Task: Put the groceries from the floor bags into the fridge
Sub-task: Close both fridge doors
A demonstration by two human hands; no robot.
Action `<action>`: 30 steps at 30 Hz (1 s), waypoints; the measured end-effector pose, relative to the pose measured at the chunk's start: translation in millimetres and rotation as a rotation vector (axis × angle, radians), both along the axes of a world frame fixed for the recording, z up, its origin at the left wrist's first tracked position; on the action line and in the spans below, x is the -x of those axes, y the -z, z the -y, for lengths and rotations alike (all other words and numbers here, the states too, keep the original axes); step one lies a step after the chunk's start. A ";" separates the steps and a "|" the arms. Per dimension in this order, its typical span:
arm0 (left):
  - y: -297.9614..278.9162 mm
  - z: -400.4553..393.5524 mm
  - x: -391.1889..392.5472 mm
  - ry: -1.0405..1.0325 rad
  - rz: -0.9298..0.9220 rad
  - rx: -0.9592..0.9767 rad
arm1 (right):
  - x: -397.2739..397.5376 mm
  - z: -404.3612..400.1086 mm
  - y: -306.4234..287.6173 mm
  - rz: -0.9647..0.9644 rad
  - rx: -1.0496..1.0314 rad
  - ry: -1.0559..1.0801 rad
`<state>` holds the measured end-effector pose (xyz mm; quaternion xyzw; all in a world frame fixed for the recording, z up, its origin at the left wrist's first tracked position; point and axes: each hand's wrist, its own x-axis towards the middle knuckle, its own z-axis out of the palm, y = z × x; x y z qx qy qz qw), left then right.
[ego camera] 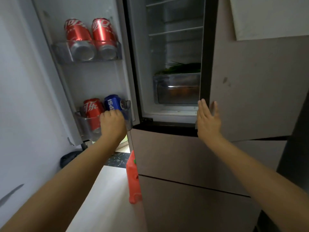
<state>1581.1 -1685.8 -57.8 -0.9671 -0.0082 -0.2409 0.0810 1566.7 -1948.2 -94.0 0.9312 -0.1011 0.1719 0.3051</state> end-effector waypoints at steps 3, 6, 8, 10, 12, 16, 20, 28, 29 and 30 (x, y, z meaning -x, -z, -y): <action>-5.5 9.0 1.0 -0.018 -0.003 -0.057 | -7.2 -0.6 -0.9 0.011 -0.027 -0.050; -5.5 30.8 3.5 -0.051 -0.011 -0.129 | -12.1 3.2 -0.9 0.020 -0.054 -0.115; -3.6 49.4 4.3 -0.047 -0.036 -0.171 | -14.4 7.6 -0.5 0.047 -0.079 -0.173; -5.1 68.7 4.9 -0.007 -0.058 -0.188 | -21.2 16.1 4.4 0.090 -0.076 -0.253; -10.1 87.2 5.9 0.081 -0.046 -0.119 | -32.8 32.1 16.0 0.259 -0.060 -0.466; -13.9 86.5 29.2 0.283 0.307 -0.014 | -45.7 58.3 37.7 0.617 -0.060 -0.724; -3.5 56.8 34.3 0.411 0.790 -0.090 | -42.1 56.5 37.4 0.785 -0.177 -0.870; -13.6 49.5 37.9 0.274 0.429 0.790 | -36.2 64.5 35.6 0.847 -0.301 -0.873; -12.5 54.5 34.9 0.359 0.362 0.856 | -36.2 61.9 34.2 0.841 -0.295 -0.870; -11.0 61.1 32.3 0.425 0.326 0.871 | -36.9 60.4 33.4 0.824 -0.285 -0.866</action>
